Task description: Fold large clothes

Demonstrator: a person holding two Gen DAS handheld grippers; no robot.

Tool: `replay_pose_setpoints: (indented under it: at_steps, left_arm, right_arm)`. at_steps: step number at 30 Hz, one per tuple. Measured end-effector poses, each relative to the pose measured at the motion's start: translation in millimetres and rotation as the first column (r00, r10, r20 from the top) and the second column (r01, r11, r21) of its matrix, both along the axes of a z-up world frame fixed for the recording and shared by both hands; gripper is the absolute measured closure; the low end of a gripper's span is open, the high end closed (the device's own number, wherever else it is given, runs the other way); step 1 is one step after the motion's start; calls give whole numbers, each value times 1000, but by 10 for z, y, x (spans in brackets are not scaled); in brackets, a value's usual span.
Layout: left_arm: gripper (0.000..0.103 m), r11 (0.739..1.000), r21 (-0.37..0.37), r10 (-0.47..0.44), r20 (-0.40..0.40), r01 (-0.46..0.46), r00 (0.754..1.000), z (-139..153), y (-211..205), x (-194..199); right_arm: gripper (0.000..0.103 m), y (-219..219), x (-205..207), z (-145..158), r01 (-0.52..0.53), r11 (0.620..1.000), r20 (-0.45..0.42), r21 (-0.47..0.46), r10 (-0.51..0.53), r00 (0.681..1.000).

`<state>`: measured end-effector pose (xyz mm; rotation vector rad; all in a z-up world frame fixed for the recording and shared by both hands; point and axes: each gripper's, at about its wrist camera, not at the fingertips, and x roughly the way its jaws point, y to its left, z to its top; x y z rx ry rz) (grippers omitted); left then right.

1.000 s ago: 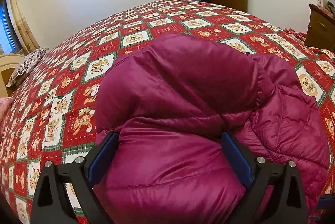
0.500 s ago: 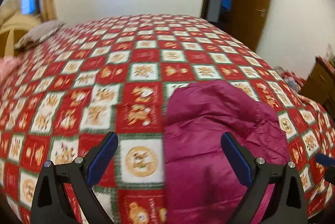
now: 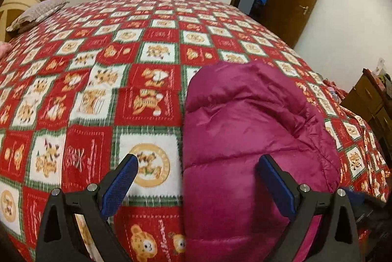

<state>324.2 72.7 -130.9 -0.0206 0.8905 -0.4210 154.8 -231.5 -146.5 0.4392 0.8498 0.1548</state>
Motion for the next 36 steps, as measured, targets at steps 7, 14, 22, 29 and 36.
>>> replay_pose_setpoints:
  at_steps: [7,14,22,29,36]
  left_arm:
    - [4,996,-69,-56,-81,50,995,-168,-82,269]
    - [4,952,-303,-112,-235,37,965,-466,-34,372]
    - [4,988,-146,-72,-190,45,979,-448,-272,271]
    - [8,998,-25,-65,-132,62,989,-429,-408,147]
    - [16,999,-3,-48,-105,48,993,-421,-406,64]
  right_arm:
    - [0,-387,251,-84,92,992,-4,83,-92,996]
    - [0,-101,570,-439,-17,988,-56,150,26,998]
    - [10,169,777,-404,-83,996,-13,-17,83,996]
    - [29,284,770,-405,-103,987,-3,-121,103,995]
    - [34,366,803,-420,-92,987,-12,-132,92,996]
